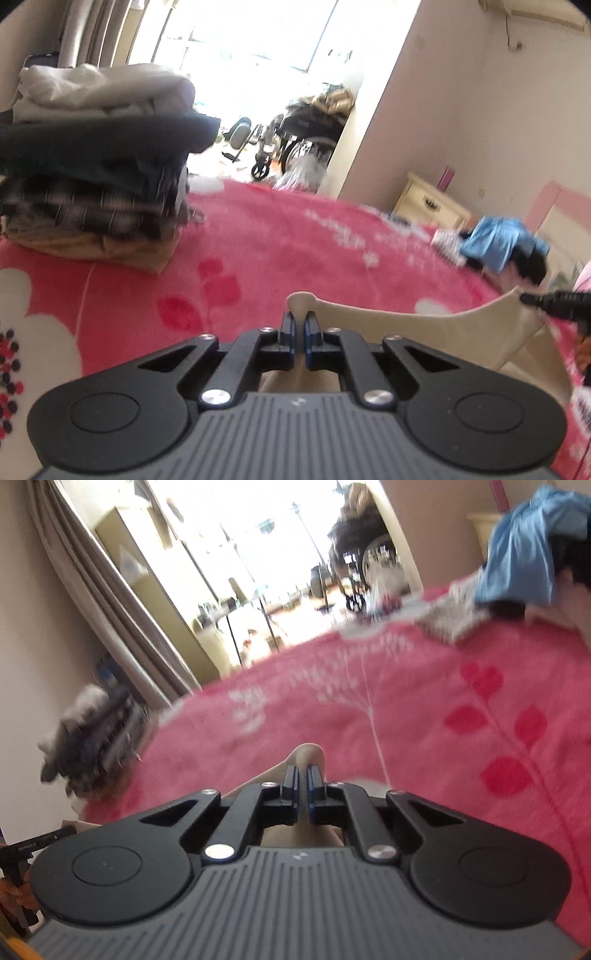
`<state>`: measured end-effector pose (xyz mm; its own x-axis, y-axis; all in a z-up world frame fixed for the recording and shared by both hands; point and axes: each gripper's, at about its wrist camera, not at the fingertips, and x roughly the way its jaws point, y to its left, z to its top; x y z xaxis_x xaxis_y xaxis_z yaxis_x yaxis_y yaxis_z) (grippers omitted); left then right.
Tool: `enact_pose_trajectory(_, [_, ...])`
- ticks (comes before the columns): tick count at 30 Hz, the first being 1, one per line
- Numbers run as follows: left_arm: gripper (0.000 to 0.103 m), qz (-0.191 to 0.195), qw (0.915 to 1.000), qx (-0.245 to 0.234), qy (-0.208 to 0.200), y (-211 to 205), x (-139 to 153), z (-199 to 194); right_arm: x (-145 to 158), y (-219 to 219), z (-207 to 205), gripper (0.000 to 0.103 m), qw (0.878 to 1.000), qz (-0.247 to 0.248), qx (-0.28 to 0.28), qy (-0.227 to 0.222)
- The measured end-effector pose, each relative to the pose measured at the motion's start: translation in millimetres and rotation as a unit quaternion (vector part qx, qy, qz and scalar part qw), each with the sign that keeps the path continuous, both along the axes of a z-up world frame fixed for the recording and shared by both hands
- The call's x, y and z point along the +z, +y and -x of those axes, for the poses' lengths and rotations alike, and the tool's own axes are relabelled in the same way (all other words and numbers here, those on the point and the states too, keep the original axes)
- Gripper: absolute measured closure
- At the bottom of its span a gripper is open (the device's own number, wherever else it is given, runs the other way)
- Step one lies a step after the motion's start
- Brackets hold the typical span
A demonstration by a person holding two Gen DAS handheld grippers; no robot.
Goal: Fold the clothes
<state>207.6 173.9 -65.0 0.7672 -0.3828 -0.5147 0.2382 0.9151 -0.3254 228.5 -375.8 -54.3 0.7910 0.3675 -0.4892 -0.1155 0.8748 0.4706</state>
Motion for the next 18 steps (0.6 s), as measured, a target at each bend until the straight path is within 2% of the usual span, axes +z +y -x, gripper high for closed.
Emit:
enact_pose_trajectory(1, [0.097, 0.005, 1.0, 0.001, -0.002, 0.9, 2.7, -2.8, -0.4, -1.4, -2.3, 0.1, 1.0, -0.001, -0.003, -0.001])
enact_pose_trajectory(4, [0.097, -0.014, 0.9996, 0.004, 0.025, -2.4, -11.2, -19.0, -2.8, -5.2, -9.7, 0.1, 1.0, -0.005, -0.013, -0.002])
enact_pose_trajectory(6, [0.094, -0.036, 0.9977, 0.003, 0.057, -7.7, -31.7, -31.6, -23.4, -4.9, -21.2, 0.099, 1.0, 0.0, -0.015, 0.019])
enact_pose_trajectory(8, [0.084, -0.055, 0.9965, 0.014, 0.062, -11.7, -36.3, -34.1, -49.4, -3.0, -32.5, 0.094, 0.998, 0.015, -0.026, 0.059])
enact_pose_trajectory(9, [0.082, -0.064, 0.9957, 0.019, 0.065, -13.8, -38.5, -35.3, -55.8, -3.9, -33.4, 0.093, 0.997, 0.012, -0.035, 0.067])
enact_pose_trajectory(11, [0.071, -0.082, 0.9939, 0.03, 0.068, -17.4, -42.1, -37.3, -67.1, -5.6, -34.3, 0.087, 0.995, 0.007, -0.053, 0.081])
enact_pose_trajectory(12, [0.07, -0.081, 0.9943, 0.036, 0.06, -16.0, -35.9, -34.4, -61.0, -7.6, -28.2, 0.085, 0.995, 0.001, -0.064, 0.075])
enact_pose_trajectory(14, [0.063, -0.077, 0.995, 0.047, 0.043, -14.6, -19.7, -25.5, -48.2, -10.9, -15.2, 0.074, 0.994, -0.009, -0.086, 0.063])
enact_pose_trajectory(15, [0.061, -0.076, 0.9952, 0.052, 0.035, -13.9, -11.6, -21.1, -37.7, -9.1, -3.4, 0.072, 0.994, -0.004, -0.095, 0.055])
enact_pose_trajectory(16, [0.054, -0.073, 0.9953, 0.057, 0.027, -13.4, -3.2, -16.5, -27.1, -7.2, 8.4, 0.065, 0.993, 0.002, -0.104, 0.047])
enact_pose_trajectory(17, [0.049, -0.068, 0.9956, 0.061, 0.02, -14.2, 7.1, -10.0, -16.6, -5.3, 20.2, 0.051, 0.993, 0.007, -0.112, 0.039])
enact_pose_trajectory(18, [0.047, -0.061, 0.996, 0.064, 0.013, -15.7, 15.6, -3.2, -6.7, -3.0, 32.0, 0.044, 0.992, 0.012, -0.119, 0.032])
